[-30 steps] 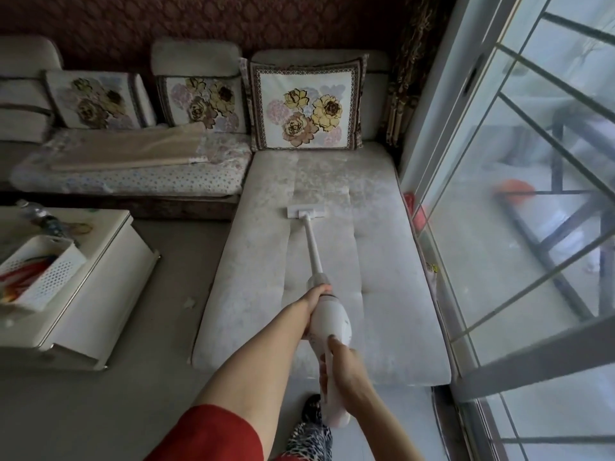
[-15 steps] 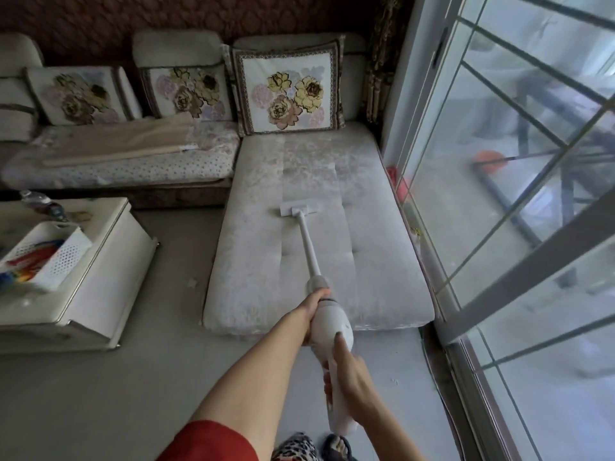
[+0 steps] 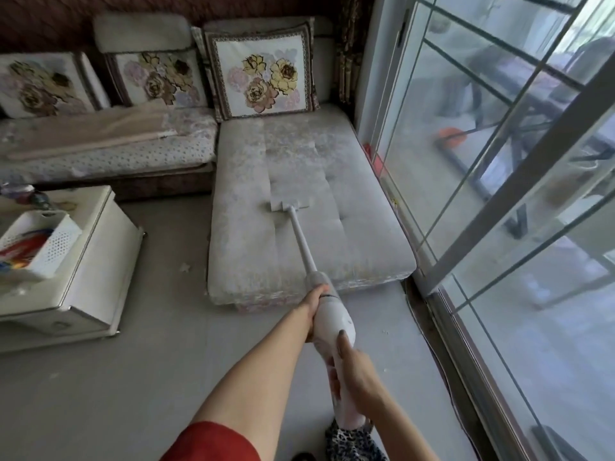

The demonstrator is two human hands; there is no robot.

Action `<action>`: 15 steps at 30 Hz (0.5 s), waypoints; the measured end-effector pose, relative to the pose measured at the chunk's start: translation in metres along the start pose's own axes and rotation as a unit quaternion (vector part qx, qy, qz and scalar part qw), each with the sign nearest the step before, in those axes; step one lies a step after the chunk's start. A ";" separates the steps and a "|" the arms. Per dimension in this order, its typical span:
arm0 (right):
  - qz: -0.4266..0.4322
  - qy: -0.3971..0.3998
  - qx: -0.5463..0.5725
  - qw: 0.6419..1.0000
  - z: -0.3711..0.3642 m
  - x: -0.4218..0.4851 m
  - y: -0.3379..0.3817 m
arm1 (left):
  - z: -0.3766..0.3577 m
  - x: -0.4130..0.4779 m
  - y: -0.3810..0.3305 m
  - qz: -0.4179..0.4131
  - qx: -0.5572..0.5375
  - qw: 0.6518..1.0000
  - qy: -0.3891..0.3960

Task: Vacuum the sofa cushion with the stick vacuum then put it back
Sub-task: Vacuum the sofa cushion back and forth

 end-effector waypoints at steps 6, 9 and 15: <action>0.032 0.002 -0.002 0.999 -0.007 -0.035 -0.018 | 0.013 -0.023 0.030 -0.007 -0.006 1.000 -0.010; 0.047 0.006 0.001 0.999 -0.010 -0.048 -0.023 | 0.019 -0.033 0.039 -0.022 -0.016 1.000 -0.015; 0.053 0.016 -0.028 0.998 -0.012 -0.064 -0.034 | 0.031 -0.049 0.060 -0.017 -0.034 0.999 -0.038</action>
Point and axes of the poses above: each hand's wrist, its own x-axis towards the middle knuckle, its own z-axis out of the back of the hand, y = z × x, the point moved 8 cm from there along x, towards the middle knuckle, and after that the axes turned 4 degrees about x, right-handed, at the moved point
